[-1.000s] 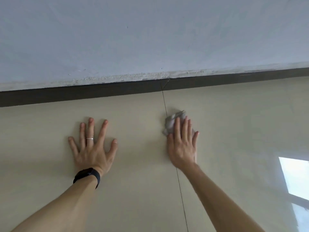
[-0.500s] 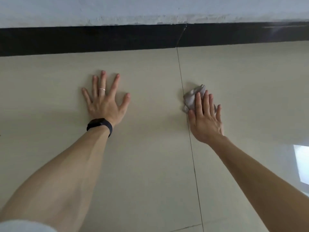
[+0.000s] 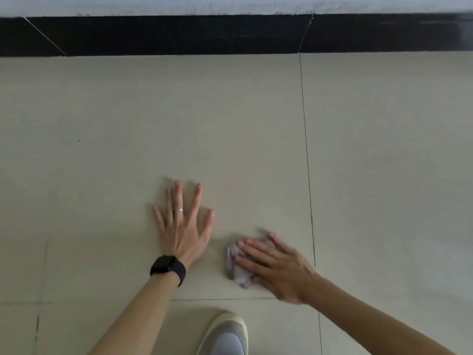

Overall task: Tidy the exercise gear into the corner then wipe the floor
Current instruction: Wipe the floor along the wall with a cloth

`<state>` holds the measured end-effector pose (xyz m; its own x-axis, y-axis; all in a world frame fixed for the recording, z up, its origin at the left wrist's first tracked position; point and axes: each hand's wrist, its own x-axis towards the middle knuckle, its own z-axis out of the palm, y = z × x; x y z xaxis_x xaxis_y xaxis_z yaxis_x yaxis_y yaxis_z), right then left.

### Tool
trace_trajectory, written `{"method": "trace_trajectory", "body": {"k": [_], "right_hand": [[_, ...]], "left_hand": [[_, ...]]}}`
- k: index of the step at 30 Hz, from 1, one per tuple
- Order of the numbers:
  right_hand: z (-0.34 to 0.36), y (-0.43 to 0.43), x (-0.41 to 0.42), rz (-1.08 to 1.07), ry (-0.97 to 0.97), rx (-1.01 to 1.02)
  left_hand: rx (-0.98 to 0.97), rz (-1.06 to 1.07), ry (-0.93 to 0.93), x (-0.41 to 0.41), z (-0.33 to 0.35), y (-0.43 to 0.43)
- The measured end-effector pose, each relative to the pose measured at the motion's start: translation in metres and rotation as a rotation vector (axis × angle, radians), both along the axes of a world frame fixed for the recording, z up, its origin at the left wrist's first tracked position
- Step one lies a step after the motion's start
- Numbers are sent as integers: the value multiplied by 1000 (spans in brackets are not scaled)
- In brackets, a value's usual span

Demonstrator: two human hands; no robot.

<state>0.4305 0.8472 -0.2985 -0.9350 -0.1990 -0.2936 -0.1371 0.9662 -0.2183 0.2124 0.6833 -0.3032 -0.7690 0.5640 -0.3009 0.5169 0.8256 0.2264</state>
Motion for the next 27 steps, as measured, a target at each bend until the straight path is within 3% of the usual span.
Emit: {"method": "trace_trajectory", "body": {"k": [1, 5, 7, 10, 14, 16, 18, 20, 24, 27], "right_hand": [[-3, 15, -15, -98, 35, 25], [-3, 74, -74, -853, 5, 65], [-5, 67, -89, -1014, -9, 38], [-9, 7, -81, -924, 52, -8], [0, -95, -2, -377, 44, -49], [2, -95, 12, -128, 62, -59], [-3, -63, -6, -77, 90, -13], [-7, -21, -38, -300, 119, 47], [-11, 57, -100, -1024, 120, 63], [-15, 23, -114, -1168, 124, 12]], "left_hand": [[-44, 28, -20, 9, 1, -15], [-108, 62, -59, 20, -5, -30], [-112, 54, -65, 26, -7, -30], [-99, 69, -45, 29, -10, -35], [-96, 76, -60, 30, -5, -36], [-104, 54, -41, 27, -3, -37], [-96, 37, -18, 22, -2, -37], [-82, 37, 14, 24, -1, -38], [-46, 42, 77, 26, -11, -38], [-67, 38, -34, 25, -15, -41]]}}
